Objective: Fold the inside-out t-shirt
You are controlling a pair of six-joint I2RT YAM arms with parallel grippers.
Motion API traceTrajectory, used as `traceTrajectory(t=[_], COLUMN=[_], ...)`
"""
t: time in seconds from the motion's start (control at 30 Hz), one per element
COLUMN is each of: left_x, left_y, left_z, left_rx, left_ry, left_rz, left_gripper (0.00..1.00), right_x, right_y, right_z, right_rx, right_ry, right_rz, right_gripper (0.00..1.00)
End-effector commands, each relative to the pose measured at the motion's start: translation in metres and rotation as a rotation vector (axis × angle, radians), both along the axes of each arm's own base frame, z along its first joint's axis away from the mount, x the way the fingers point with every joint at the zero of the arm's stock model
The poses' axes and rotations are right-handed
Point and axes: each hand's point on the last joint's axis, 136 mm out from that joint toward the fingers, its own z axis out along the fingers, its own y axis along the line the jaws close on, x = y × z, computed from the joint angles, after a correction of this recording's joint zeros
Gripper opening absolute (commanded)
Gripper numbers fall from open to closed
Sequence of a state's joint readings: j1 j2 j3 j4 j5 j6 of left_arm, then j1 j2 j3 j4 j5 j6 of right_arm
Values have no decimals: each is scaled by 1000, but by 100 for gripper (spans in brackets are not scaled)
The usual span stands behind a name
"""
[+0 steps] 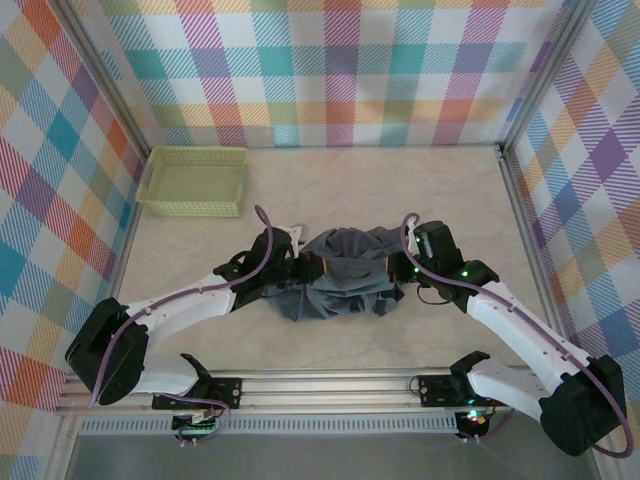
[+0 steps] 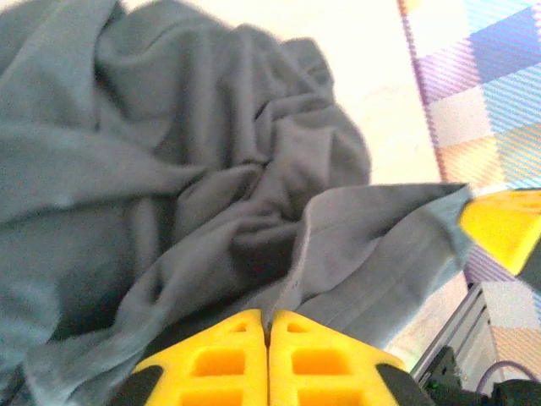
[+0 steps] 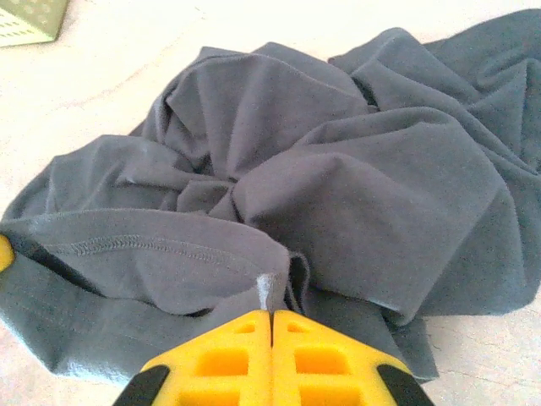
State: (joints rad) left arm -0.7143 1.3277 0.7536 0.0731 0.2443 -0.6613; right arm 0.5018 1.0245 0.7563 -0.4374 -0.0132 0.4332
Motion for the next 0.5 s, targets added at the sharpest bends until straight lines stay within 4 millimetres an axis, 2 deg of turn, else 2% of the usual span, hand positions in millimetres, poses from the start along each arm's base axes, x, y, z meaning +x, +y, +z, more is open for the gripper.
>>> traceTrajectory(t=[0.0, 0.03, 0.13, 0.23, 0.37, 0.4, 0.47], left_x=[14, 19, 28, 24, 16, 14, 11], left_y=[8, 13, 39, 50, 53, 55, 61], left_z=[3, -2, -37, -58, -56, -52, -42], left_rx=[47, 78, 236, 327, 327, 317, 300], left_ry=[-8, 13, 134, 211, 208, 193, 160], left_rz=[37, 67, 159, 165, 151, 152, 161], left_gripper=[15, 15, 15, 17, 35, 39, 47], right_x=[12, 14, 19, 19, 20, 19, 19], right_y=[2, 0, -7, -6, -19, -24, -31], right_z=[27, 24, 5, -17, -29, -30, -27], right_rx=[36, 34, 3, -16, -81, -110, -148], right_ry=[-76, -66, -2, 54, 74, 76, 75], right_rz=[1, -14, -61, -62, -113, -129, -140], right_gripper=[0, 0, 0, 0, 1, 8, 31])
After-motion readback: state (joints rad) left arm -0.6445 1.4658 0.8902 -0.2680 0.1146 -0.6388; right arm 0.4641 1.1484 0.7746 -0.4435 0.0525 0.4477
